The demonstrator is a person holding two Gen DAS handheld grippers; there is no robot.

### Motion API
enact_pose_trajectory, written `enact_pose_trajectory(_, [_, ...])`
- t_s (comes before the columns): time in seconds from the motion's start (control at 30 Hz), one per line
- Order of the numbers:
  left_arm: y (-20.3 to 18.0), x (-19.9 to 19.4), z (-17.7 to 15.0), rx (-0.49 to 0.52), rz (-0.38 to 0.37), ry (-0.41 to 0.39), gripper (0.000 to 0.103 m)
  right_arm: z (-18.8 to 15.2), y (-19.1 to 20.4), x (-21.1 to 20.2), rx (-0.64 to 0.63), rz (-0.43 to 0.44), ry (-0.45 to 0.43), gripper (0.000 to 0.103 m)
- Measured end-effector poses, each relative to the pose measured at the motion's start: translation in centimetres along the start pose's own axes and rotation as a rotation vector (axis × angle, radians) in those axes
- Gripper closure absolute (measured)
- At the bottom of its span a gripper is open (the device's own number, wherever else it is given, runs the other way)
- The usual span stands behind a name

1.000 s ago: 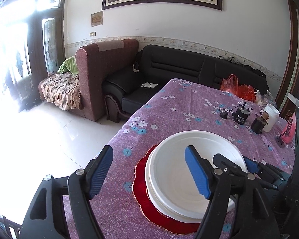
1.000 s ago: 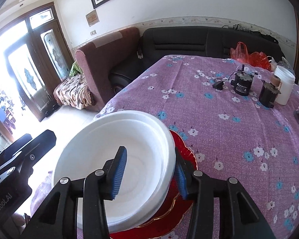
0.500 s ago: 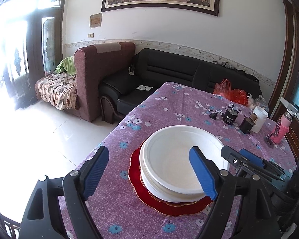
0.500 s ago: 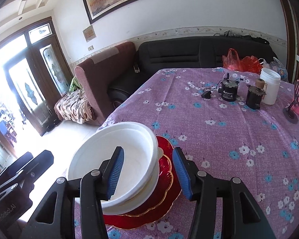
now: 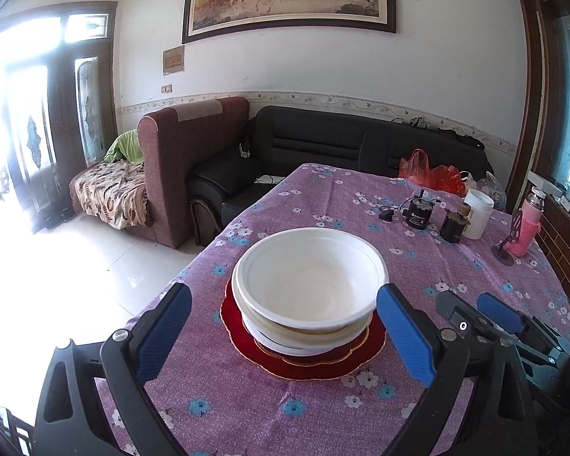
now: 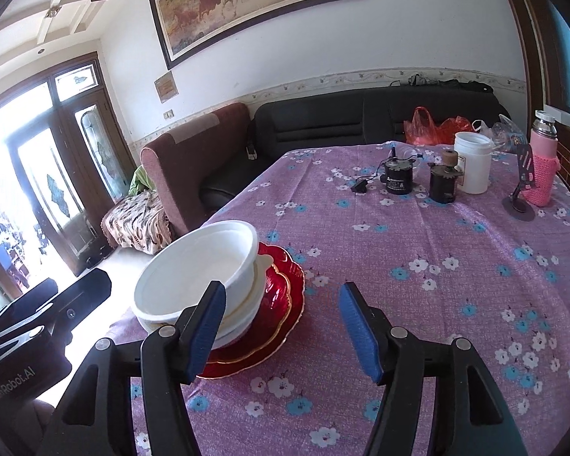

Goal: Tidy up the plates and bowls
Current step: 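Withdraw both tools from the stack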

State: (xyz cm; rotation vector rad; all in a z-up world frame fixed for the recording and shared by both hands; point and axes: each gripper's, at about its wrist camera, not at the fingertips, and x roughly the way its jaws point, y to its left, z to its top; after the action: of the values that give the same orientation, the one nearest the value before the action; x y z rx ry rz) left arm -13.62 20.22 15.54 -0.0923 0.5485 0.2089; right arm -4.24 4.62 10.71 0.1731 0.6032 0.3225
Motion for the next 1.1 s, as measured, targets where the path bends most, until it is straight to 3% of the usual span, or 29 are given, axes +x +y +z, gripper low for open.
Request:
enact_pose_trajectory(0.43, [-4.8,-1.4,-2.4,0.094,-0.019,0.015,0.005,-2.9,-4.3,-3.1,0.084,-0.031,-0.017,0.033])
enact_pose_trajectory(1.1, [-8.9,0.3,-4.7,0.179,-0.062,0.085,0.005,-4.4,-8.7,-3.2,0.134,-0.141,0.001,0.028])
